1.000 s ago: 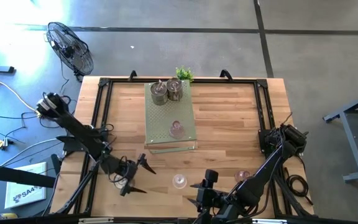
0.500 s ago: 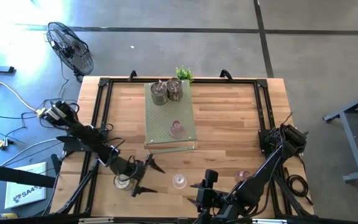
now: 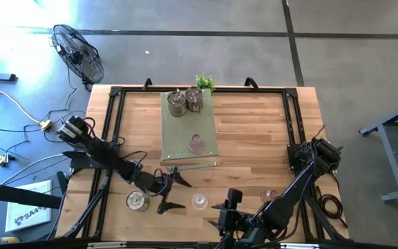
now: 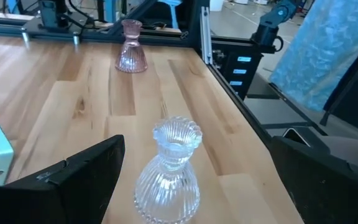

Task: Pick & Place candle stick holders
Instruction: Put the transparent candle holder on the shelf

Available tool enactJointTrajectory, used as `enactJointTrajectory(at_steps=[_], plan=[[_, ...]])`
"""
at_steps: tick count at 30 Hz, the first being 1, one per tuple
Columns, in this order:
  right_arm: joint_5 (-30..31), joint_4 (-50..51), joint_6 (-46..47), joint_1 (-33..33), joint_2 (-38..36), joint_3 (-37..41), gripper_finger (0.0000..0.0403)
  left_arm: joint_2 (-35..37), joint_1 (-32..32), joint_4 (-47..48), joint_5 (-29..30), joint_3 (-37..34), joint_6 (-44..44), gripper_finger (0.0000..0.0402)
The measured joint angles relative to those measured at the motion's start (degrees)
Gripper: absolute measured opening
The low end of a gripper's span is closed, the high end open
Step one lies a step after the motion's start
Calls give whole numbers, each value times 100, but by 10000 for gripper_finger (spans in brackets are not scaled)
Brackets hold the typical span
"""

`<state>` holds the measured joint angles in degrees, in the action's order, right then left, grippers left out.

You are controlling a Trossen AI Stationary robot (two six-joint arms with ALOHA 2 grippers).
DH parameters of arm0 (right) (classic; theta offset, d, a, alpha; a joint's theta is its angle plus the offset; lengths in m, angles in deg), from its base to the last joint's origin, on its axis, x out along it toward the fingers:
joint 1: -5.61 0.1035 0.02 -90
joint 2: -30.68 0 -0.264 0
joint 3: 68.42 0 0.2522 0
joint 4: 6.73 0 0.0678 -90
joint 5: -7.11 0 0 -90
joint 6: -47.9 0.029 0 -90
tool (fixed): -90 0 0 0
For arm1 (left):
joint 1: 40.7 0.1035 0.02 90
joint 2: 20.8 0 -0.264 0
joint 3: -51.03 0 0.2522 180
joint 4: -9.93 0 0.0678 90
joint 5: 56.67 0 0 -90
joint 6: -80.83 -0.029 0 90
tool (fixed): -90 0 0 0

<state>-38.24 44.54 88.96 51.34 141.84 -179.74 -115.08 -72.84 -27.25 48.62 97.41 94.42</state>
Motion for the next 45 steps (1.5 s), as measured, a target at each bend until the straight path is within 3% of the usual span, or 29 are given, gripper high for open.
enactJointTrajectory(at_steps=[37, 45], plan=[[68, -44, -17, 0, 0, 0, 209, -320, 26, -23, -173, 113, -5, 395], [68, -35, -59, 0, 0, 0, 209, -594, 31, 61, -187, 462, -195, 395]])
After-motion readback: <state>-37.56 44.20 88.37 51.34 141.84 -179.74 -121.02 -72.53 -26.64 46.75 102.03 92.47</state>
